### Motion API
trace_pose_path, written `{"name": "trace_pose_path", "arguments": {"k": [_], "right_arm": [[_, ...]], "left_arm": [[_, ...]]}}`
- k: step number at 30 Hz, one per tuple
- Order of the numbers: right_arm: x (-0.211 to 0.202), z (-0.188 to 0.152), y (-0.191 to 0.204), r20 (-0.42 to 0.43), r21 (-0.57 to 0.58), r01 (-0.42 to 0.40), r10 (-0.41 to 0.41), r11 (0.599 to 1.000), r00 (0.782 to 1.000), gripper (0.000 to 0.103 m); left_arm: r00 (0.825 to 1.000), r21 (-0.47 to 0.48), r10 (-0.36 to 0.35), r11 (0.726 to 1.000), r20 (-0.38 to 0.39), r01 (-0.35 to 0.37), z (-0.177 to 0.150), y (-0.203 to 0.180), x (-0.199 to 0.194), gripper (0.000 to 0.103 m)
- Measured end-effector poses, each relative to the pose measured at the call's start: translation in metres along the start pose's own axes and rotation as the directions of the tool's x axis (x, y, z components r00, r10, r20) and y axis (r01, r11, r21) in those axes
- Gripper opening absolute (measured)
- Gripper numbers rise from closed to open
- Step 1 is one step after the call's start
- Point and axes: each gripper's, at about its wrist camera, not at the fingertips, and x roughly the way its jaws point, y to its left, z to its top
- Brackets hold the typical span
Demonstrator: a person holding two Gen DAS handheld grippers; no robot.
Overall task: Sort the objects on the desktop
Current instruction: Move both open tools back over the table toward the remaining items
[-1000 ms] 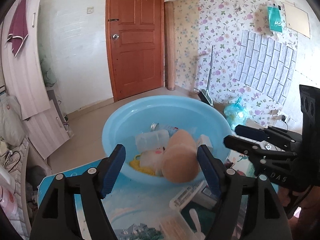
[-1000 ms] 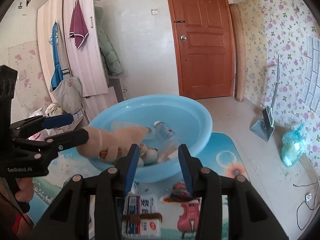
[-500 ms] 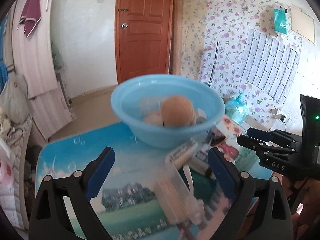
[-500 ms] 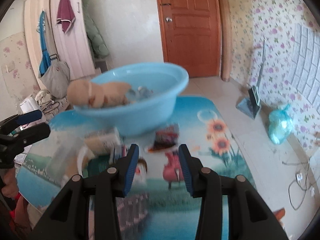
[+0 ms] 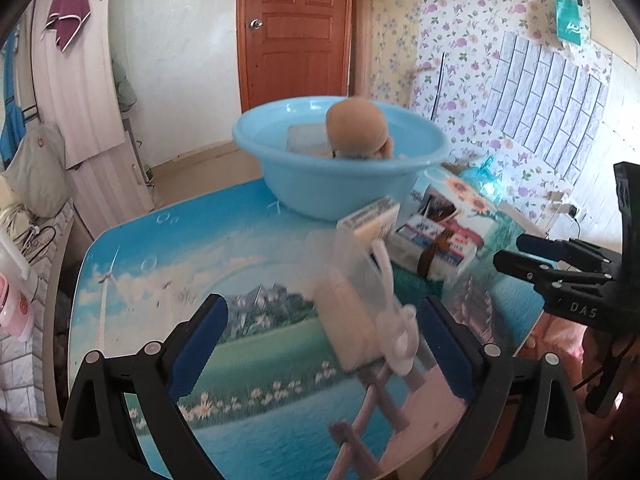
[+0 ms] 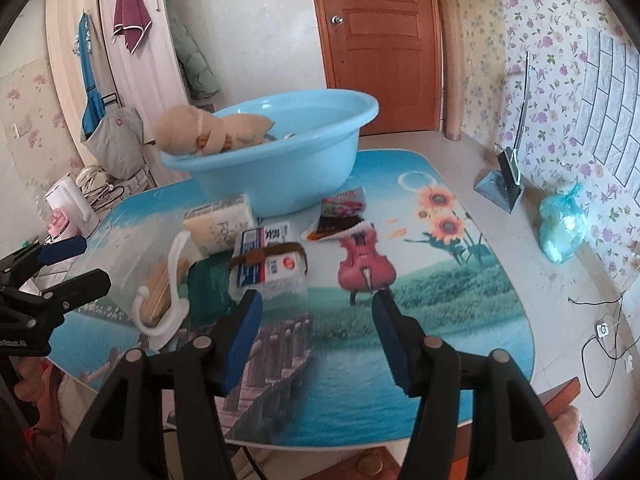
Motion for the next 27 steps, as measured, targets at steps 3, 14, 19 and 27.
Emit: {"name": "trace_pose_path", "arguments": {"k": [3,14,19,27], "right_arm": [[0.000,-0.003,0.002,-0.005,-0.004,-0.004,0.004,1.000,1.000,0.057],[0.003,-0.005,0.009,-0.010,-0.018,-0.018,0.018,1.000,1.000,0.057],[0.007,-0.005,0.008,-0.025,-0.011,-0.013,0.013,1.000,1.000,0.057],[0.009,-0.004,0.010,-0.028,-0.016,-0.015,0.014,1.000,1.000,0.063]], "left_arm": [[1.000,-0.005,0.012,1.000,-0.016,-0.012,-0.006,0.004,0.002,0.096],[0.999,-0.033,-0.009,0.999,-0.037,0.008,-0.004,0.008,0.012,0.096],[0.998,-0.037,-0.032,0.999,-0.060,0.030,-0.001,0.006,0.019,0.096],[0.998,-0.060,-0.040,0.998,-0.058,0.036,-0.004,0.011,0.022,0.094]]}}
